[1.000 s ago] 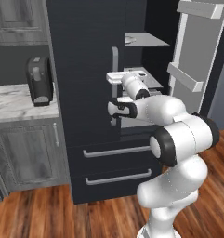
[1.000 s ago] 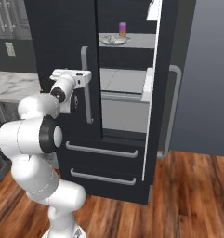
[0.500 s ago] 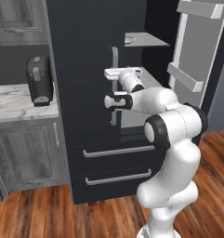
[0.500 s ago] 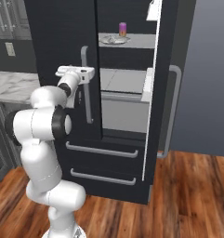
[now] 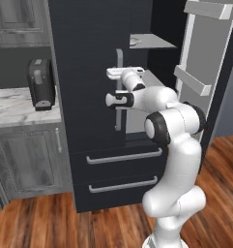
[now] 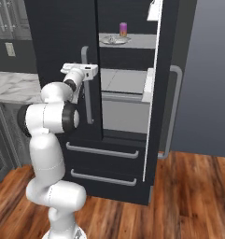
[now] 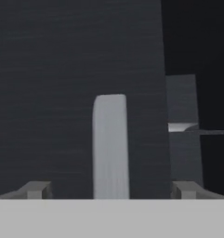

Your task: Retrieve the fish from the fridge and place it on the saucepan with marinade on the stove.

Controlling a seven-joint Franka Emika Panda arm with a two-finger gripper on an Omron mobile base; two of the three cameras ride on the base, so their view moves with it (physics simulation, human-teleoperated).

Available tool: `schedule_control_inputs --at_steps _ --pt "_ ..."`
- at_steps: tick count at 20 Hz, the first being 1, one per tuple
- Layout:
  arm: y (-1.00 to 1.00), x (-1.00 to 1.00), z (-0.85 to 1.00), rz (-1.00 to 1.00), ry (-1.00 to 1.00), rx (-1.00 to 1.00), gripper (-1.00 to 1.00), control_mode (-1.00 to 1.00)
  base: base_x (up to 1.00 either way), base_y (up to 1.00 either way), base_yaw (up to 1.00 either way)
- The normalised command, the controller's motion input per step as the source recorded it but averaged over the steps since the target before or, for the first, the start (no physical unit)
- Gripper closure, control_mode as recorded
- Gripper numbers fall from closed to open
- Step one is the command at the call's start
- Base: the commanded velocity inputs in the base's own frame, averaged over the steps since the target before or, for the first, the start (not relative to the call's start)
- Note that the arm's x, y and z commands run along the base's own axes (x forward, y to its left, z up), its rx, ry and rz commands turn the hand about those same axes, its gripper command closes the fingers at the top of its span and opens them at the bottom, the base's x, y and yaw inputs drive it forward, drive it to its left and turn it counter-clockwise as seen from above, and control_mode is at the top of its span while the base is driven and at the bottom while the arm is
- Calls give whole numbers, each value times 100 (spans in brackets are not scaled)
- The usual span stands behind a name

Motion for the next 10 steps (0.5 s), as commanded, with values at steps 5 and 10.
schedule_control_inputs --at_steps 5,10 --pt "0 42 0 0 0 0 -100 -100 0 0 0" --pt "0 41 0 0 0 0 -100 -100 0 0 0"
